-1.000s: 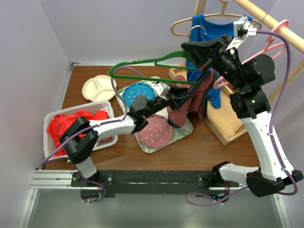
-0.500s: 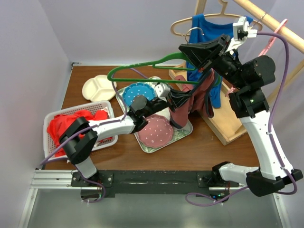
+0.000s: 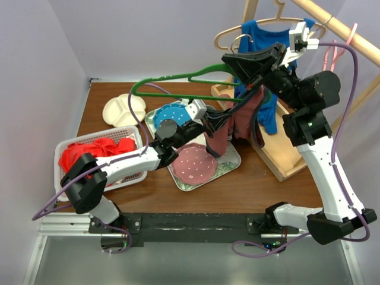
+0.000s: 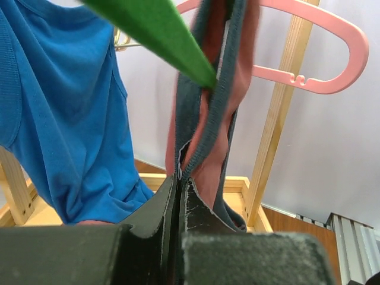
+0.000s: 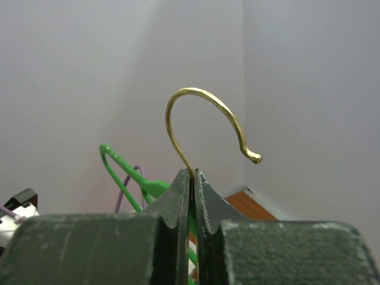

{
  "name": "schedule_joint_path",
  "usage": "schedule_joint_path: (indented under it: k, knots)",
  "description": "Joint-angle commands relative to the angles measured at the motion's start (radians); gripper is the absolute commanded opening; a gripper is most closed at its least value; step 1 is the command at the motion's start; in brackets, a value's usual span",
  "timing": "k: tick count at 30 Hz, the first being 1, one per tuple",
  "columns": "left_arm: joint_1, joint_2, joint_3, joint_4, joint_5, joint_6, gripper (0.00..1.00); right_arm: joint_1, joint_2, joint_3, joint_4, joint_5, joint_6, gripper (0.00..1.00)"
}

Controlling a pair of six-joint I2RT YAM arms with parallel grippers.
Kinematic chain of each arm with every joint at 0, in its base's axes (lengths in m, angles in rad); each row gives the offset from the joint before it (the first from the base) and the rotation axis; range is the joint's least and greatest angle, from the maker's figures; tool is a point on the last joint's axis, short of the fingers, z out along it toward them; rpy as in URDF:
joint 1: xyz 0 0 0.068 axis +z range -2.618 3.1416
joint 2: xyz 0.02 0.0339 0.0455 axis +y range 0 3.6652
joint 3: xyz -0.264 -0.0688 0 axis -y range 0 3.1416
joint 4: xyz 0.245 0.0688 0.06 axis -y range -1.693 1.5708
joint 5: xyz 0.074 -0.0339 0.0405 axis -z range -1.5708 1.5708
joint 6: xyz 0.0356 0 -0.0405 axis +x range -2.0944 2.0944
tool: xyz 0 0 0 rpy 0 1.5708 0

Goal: Remove the tank top from the hanger

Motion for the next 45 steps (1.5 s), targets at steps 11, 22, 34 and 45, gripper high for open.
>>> schedule_joint_path:
  k: [11,22,34,45]
  knots:
    - [0.003,-0.027,0.119,-0.007,-0.091,0.002,0.0,0.011,-0.009,0.122,-0.282,0.559,0.176,0.0]
    - [0.008,0.003,0.197,-0.092,-0.139,-0.027,0.0,0.008,-0.035,0.055,-0.276,0.612,0.176,0.0]
    - [0.008,-0.072,0.032,-0.018,-0.034,-0.052,0.0,0.008,-0.028,-0.096,0.178,0.43,0.212,0.0]
    - [0.008,-0.111,-0.061,0.048,-0.096,-0.058,0.0,0.008,0.098,0.019,0.443,0.377,0.445,0.0]
